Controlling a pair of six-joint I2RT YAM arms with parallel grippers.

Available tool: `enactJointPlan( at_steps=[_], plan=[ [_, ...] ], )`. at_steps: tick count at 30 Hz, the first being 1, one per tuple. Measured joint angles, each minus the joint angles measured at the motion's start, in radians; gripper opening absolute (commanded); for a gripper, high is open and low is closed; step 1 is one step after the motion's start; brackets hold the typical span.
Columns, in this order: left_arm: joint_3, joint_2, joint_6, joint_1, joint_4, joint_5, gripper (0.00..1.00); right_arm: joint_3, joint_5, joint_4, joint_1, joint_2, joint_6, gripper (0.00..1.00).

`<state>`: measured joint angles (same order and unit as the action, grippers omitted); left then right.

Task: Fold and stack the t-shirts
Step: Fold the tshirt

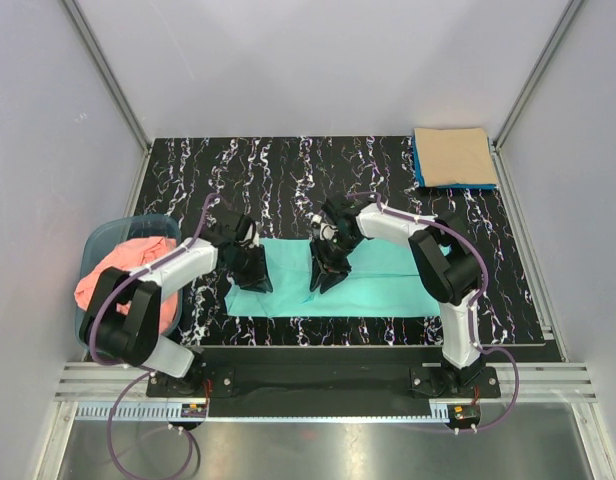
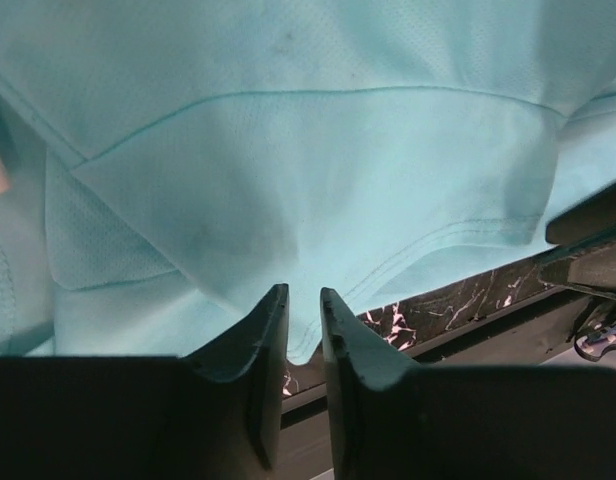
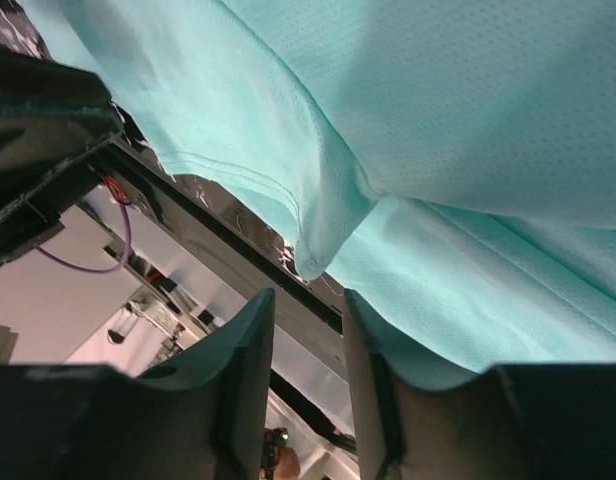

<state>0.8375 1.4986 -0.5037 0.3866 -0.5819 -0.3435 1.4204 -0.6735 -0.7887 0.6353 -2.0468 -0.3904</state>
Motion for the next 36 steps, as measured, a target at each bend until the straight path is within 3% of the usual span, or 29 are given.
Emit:
enactJointPlan(
  at_steps=[3, 11, 22, 32, 36],
  plan=[
    [-0.010, -0.057, -0.010, 0.001, -0.013, 0.012, 0.38, -0.016, 0.003, 0.015, -0.001, 0.009, -0.003, 0.44],
    [-0.008, -0.087, -0.010, -0.026, -0.038, 0.086, 0.44, -0.024, 0.005, 0.031, -0.001, 0.011, -0.012, 0.44],
    [0.178, 0.038, 0.077, -0.227, -0.054, 0.108, 0.48, -0.026, 0.008, 0.037, -0.001, 0.011, -0.018, 0.44],
    [0.327, 0.248, 0.101, -0.270, -0.022, 0.098, 0.45, -0.026, 0.007, 0.037, -0.001, 0.011, -0.018, 0.42],
    [0.346, 0.283, 0.106, -0.274, -0.020, 0.095, 0.37, -0.026, 0.006, 0.037, -0.001, 0.011, -0.018, 0.42]
  ],
)
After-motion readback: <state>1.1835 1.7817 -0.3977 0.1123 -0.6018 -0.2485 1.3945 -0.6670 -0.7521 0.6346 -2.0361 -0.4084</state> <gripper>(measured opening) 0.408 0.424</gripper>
